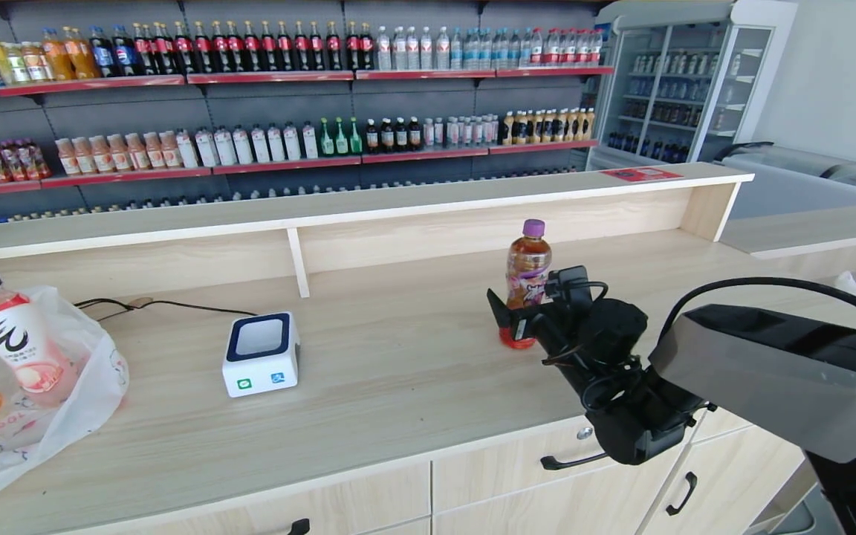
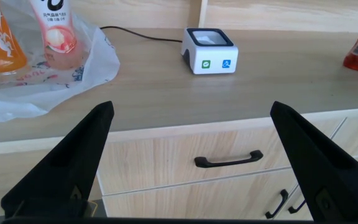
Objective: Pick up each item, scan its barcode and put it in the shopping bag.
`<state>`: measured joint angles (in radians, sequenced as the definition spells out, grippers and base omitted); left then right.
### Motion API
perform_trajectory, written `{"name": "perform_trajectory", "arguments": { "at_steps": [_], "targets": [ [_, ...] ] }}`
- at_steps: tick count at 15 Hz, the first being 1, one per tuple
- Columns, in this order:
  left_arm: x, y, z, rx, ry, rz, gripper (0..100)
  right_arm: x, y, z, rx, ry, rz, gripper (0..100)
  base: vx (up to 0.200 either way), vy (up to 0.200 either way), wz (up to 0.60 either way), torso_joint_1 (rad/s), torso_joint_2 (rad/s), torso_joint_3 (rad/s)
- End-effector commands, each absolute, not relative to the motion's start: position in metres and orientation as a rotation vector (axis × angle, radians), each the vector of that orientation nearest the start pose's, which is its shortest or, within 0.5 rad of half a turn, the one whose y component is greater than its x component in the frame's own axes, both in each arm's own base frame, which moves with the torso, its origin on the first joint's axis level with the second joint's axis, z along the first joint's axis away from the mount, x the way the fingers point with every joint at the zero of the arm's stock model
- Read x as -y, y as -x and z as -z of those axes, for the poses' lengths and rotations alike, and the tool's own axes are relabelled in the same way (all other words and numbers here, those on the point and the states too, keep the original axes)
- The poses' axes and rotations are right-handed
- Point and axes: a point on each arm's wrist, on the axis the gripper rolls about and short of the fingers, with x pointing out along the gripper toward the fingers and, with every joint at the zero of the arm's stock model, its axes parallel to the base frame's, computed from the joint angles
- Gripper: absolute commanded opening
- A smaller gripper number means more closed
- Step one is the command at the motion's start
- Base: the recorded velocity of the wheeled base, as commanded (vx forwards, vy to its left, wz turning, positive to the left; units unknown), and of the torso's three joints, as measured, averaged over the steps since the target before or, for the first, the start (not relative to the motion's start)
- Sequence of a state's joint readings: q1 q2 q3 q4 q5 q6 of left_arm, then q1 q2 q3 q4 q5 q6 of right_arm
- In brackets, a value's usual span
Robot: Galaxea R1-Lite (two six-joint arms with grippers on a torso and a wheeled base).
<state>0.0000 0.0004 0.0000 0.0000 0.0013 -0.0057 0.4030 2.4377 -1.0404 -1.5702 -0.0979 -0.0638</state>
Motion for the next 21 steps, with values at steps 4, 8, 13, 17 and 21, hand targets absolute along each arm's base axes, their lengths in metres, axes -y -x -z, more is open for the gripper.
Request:
{"name": "perform_trajectory", "arguments": {
  "at_steps": [4,8,13,17,21],
  "targets": [
    [0.000,0.023,-0.075,0.000,0.003,-0.002,100,-0.169,-0.414,-0.045,0.198,0.003,-0.244,100,0.000,0.000,0.00,0.000,0.00,0.000],
    [0.000,0.023,-0.075,0.000,0.005,-0.002,100,-0.173,-0.423,-0.039,0.214,-0.003,-0.239,100,0.000,0.000,0.00,0.000,0.00,0.000],
    [0.000,0.023,-0.075,0.000,0.005,-0.002,100,-0.172,-0.427,-0.039,0.226,-0.008,-0.232,0,0.000,0.000,0.00,0.000,0.00,0.000],
    [0.000,0.023,-0.075,0.000,0.008,-0.003,100,-0.170,-0.428,-0.042,0.233,-0.007,-0.221,0,0.000,0.000,0.00,0.000,0.00,0.000],
    [0.000,0.023,-0.075,0.000,0.009,-0.003,100,-0.170,-0.428,-0.052,0.258,-0.014,-0.220,0,0.000,0.000,0.00,0.000,0.00,0.000]
  ]
}}
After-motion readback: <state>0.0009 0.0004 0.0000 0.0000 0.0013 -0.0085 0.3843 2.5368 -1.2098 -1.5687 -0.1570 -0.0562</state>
